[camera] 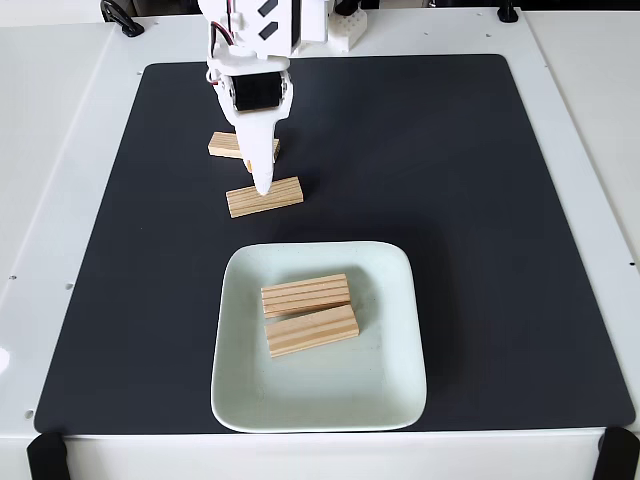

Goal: Pick up the wooden block and place them on the plate.

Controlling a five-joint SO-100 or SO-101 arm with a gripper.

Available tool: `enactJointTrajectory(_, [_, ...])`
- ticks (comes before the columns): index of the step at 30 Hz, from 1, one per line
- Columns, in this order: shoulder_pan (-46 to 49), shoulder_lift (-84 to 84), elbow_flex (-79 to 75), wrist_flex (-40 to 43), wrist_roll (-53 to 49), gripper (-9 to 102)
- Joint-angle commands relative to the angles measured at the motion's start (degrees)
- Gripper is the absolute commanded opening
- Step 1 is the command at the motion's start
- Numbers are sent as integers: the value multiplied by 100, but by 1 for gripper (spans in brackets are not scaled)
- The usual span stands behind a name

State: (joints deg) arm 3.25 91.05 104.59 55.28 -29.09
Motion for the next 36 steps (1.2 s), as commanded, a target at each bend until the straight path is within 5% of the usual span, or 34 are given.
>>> enactJointTrajectory(1, [-18,281,-9,44,-53,26])
enactJointTrajectory(36, [132,-932,-729,44,9,26])
